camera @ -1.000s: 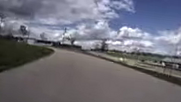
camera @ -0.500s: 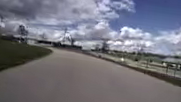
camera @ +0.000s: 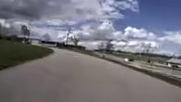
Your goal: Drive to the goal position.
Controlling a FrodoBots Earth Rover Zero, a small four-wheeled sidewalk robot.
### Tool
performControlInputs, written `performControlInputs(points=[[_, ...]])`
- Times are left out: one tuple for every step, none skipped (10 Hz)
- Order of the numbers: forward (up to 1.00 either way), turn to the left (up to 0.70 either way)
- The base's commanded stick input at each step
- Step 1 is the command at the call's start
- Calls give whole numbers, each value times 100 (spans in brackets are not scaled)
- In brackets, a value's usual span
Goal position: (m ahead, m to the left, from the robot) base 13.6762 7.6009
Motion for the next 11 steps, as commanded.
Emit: performControlInputs(points=[[100,31],[100,29],[100,26],[100,20],[100,5],[100,1],[100,0],[100,0],[100,0],[100,0],[100,0]])
